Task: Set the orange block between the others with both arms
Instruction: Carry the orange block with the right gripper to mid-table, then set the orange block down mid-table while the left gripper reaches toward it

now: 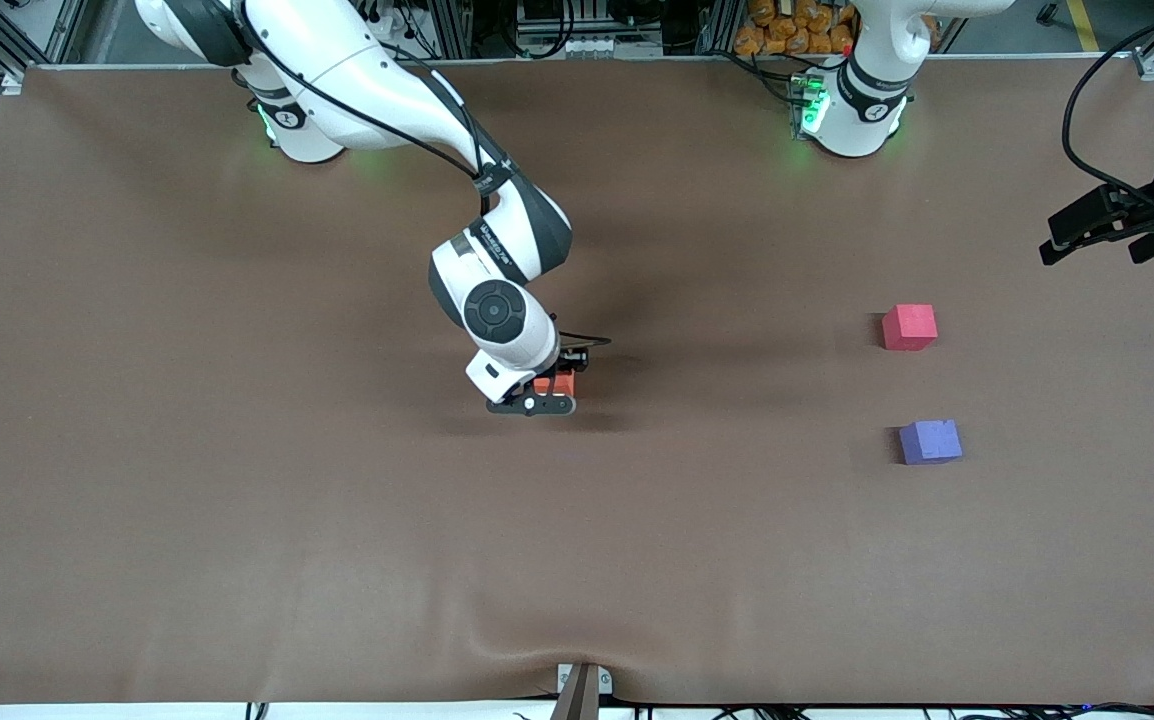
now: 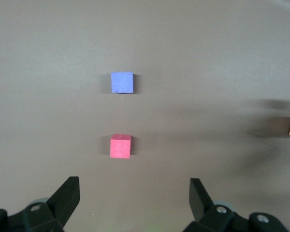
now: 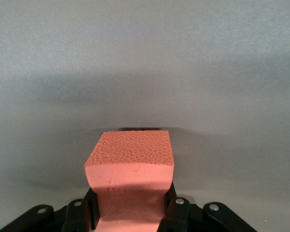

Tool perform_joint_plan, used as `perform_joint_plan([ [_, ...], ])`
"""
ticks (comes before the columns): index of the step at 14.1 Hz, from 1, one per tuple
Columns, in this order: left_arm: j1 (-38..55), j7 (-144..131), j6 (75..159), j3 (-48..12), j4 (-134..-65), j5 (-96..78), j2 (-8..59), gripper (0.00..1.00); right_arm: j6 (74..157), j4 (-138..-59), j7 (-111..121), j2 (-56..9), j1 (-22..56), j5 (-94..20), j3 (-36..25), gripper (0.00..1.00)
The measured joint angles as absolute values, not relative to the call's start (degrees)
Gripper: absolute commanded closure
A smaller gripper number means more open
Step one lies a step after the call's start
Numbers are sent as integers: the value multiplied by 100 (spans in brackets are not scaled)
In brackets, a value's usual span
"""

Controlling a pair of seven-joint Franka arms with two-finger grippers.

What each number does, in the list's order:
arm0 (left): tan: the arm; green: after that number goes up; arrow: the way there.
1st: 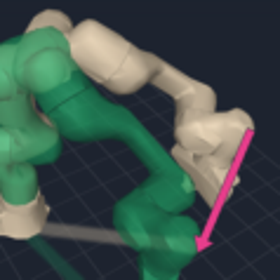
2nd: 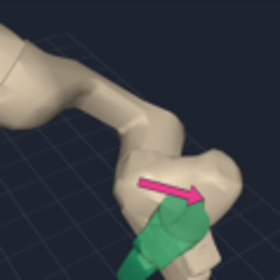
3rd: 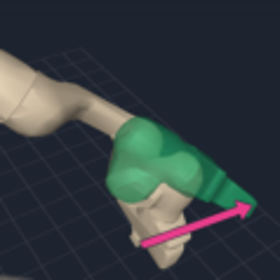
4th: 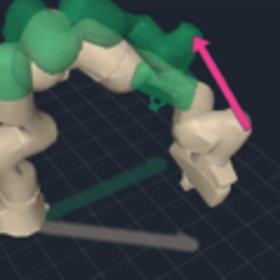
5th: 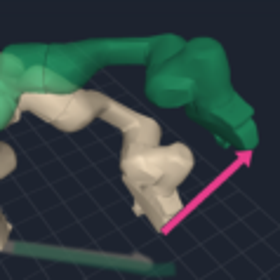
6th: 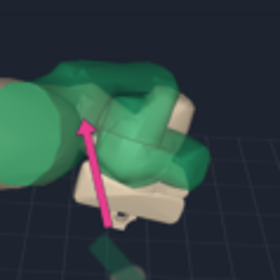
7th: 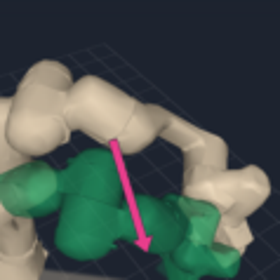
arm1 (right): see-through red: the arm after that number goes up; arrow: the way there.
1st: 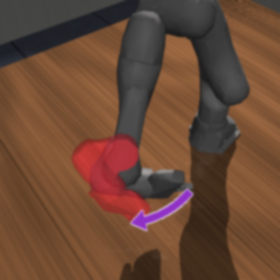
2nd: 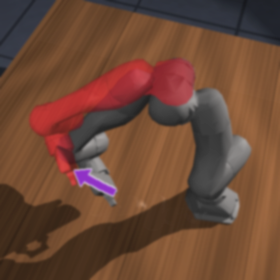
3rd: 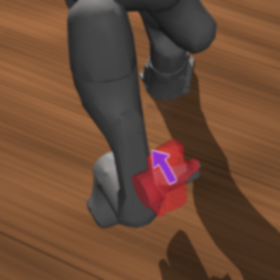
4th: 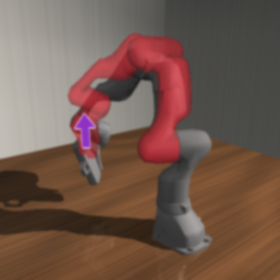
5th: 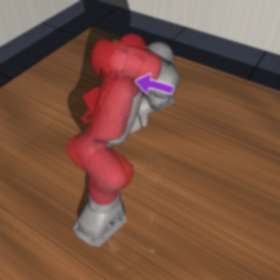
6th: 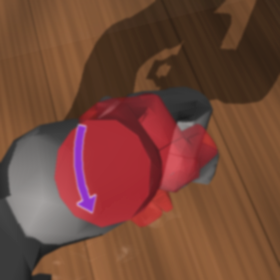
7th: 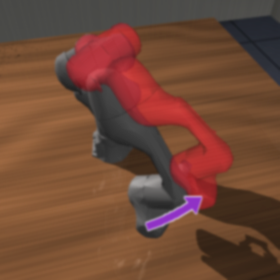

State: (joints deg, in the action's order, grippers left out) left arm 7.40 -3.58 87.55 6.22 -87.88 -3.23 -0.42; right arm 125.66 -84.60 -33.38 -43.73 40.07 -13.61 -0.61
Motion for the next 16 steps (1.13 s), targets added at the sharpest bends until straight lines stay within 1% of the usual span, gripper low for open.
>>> perform_joint_plan([
  [4,745,-358,8752,612,-8798,-323,-41,0,12642,-8459,-3342,-4449,4057,-1367,-57,100],
  [5,745,-358,8752,612,-8802,-323,-39,0,12649,-8459,-3342,-4462,4068,-1368,-57,56],
  [6,744,-358,8752,612,-8806,-323,-37,0,12657,-8459,-3342,-4473,4075,-1368,-57,1],
  [8,742,-358,8752,616,-8811,-323,-37,0,12746,-8455,-3332,-4480,4108,-1367,-51,0],
  [11,739,-358,8752,622,-8813,-323,-36,0,13084,-8454,-3342,-4503,4363,-1366,-50,0],
  [16,794,-359,8754,592,-8822,-324,62,0,13088,-8425,-3347,-4504,4434,-1366,-127,0],
])
